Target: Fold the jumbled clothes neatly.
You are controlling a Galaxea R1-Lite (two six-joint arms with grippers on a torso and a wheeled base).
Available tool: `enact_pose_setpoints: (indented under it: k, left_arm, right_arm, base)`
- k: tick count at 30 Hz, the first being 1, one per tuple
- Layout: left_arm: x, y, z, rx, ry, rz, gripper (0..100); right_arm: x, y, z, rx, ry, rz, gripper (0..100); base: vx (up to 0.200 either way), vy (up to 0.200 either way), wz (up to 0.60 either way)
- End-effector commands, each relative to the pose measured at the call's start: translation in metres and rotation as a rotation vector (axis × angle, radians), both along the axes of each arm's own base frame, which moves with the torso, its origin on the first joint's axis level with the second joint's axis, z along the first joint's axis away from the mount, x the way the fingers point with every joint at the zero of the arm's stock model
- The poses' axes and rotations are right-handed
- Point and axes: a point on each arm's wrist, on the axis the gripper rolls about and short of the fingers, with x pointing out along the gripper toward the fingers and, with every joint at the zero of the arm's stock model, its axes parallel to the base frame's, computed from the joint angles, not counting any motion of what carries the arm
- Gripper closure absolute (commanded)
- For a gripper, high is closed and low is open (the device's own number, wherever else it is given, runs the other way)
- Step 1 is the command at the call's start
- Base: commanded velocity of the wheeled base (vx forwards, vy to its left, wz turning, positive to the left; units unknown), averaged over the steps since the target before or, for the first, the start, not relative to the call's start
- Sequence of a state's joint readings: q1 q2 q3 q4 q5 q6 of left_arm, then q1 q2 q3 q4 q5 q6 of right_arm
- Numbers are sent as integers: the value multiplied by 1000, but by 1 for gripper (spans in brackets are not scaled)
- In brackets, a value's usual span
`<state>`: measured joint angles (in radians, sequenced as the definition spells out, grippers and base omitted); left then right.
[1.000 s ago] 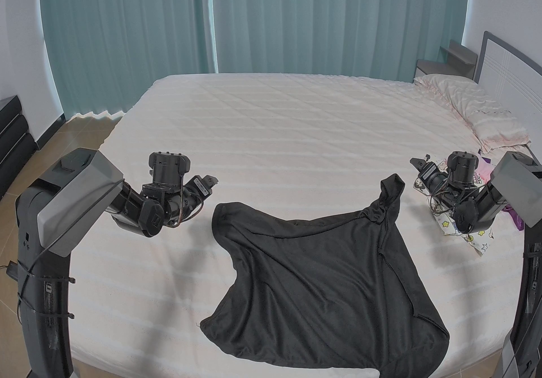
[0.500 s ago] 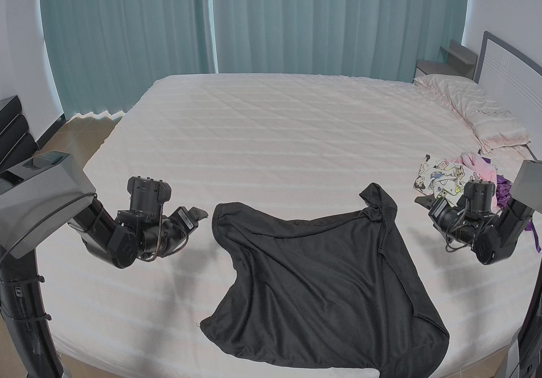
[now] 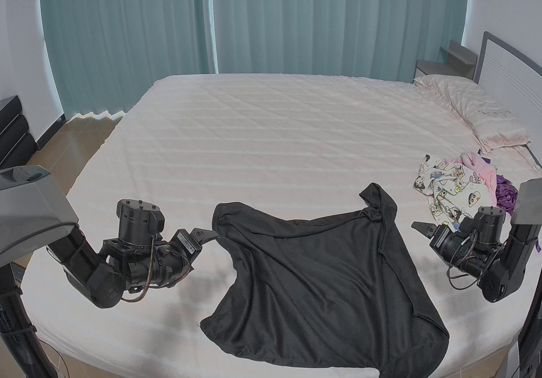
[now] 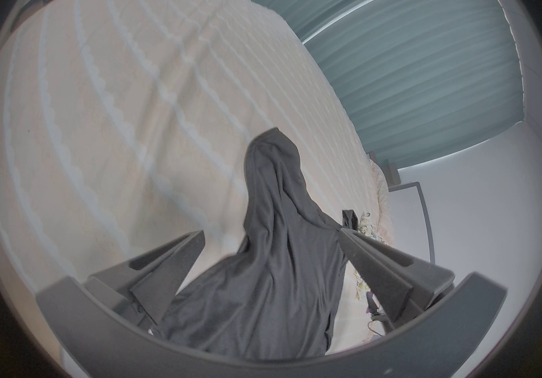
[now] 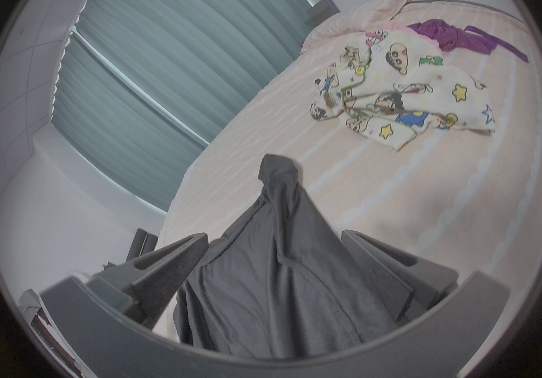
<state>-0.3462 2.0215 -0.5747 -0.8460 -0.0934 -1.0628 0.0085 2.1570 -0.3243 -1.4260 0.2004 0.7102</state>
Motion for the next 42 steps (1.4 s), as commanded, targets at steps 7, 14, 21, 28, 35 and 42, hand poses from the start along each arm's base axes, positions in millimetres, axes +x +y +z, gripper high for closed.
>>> enact_pose_setpoints:
  k: [7, 14, 21, 28, 35, 42]
  left_arm:
    - [-8, -4, -3, -46, 40, -36, 0]
    - [-16, -12, -6, -45, 62, -67, 0]
    - [-19, -12, -6, -46, 67, -72, 0]
    - [-26, -11, -9, -52, 94, -97, 0]
    - [-30, -9, -9, -77, 114, -133, 0]
    - [-31, -8, -11, -81, 125, -139, 0]
  right_arm:
    - [-8, 6, -11, -43, 48, 33, 0]
    - [-6, 4, -19, -105, 64, 4, 0]
    - [-9, 11, -36, -222, 81, 21, 0]
    - [-17, 39, -51, -357, 79, 112, 0]
    - [-8, 84, -55, -472, 11, 251, 0]
    - [6, 112, -61, -595, 27, 293, 0]
  base:
    - [0, -57, 0]
    - [0, -200, 0]
    - [0, -200, 0]
    - [0, -57, 0]
    - [0, 0, 0]
    - [0, 0, 0]
